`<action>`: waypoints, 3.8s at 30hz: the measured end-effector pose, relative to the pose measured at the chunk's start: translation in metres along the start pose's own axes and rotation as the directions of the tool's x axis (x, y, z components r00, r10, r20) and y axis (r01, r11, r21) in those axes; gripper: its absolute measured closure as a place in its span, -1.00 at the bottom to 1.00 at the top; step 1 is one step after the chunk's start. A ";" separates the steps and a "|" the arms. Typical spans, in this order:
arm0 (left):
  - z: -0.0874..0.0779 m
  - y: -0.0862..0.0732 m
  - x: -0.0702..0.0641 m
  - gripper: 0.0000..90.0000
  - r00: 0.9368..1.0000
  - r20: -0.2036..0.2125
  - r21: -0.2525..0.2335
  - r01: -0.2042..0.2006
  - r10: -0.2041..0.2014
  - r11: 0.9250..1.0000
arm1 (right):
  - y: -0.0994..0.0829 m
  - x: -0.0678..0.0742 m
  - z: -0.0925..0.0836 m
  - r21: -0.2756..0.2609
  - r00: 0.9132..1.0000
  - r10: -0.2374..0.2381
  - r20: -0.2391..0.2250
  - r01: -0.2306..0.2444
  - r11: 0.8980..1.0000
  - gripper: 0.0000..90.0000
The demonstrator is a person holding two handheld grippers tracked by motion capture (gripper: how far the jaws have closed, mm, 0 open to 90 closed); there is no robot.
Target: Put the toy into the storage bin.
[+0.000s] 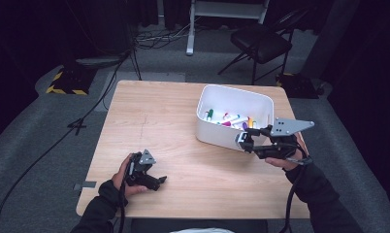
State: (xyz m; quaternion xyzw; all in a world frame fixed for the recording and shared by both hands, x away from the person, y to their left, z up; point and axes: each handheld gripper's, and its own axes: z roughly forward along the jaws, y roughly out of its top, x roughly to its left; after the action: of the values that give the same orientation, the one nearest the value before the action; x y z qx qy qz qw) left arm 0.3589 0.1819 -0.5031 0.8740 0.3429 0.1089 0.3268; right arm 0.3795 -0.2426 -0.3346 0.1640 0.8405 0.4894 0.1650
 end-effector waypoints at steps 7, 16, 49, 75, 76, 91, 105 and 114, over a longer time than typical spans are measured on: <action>0.000 0.000 0.000 -1.00 1.000 0.000 0.000 0.000 0.000 1.000 | 0.014 -0.012 -0.001 -0.003 1.000 0.008 0.024 -0.008 1.000 0.09; 0.000 0.000 0.000 -1.00 1.000 0.000 0.000 0.000 0.000 1.000 | 0.025 -0.027 -0.001 -0.004 0.998 0.025 0.052 -0.025 1.000 0.09; 0.000 0.000 0.000 -1.00 1.000 0.001 0.000 0.000 0.000 1.000 | 0.027 -0.087 0.033 0.068 0.981 0.101 0.163 -0.114 0.991 0.09; 0.000 0.000 0.000 -1.00 1.000 0.000 0.000 0.000 0.000 1.000 | -0.001 -0.119 0.070 0.433 0.991 0.073 0.114 -0.115 0.894 0.08; 0.000 0.000 0.000 -1.00 1.000 0.001 0.000 0.000 0.000 1.000 | -0.002 -0.120 0.070 0.446 0.992 0.069 0.107 -0.110 0.889 0.08; 0.000 0.000 0.000 -1.00 1.000 0.001 0.000 0.000 0.000 1.000 | -0.011 -0.124 0.055 0.552 0.994 0.051 0.093 -0.095 0.829 0.08; 0.000 0.000 0.000 -1.00 1.000 0.000 0.000 0.000 0.000 1.000 | -0.014 -0.124 0.041 0.501 0.988 0.076 0.138 -0.135 0.855 0.03; 0.000 0.000 0.000 -1.00 1.000 0.000 0.000 0.000 0.000 1.000 | -0.011 -0.114 0.026 0.406 0.985 0.104 0.138 -0.152 0.901 0.01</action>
State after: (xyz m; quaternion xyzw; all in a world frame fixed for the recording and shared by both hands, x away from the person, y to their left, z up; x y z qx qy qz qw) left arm 0.3589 0.1819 -0.5031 0.8739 0.3428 0.1088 0.3270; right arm 0.4914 -0.2772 -0.3430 0.2778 0.9019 0.2993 0.1409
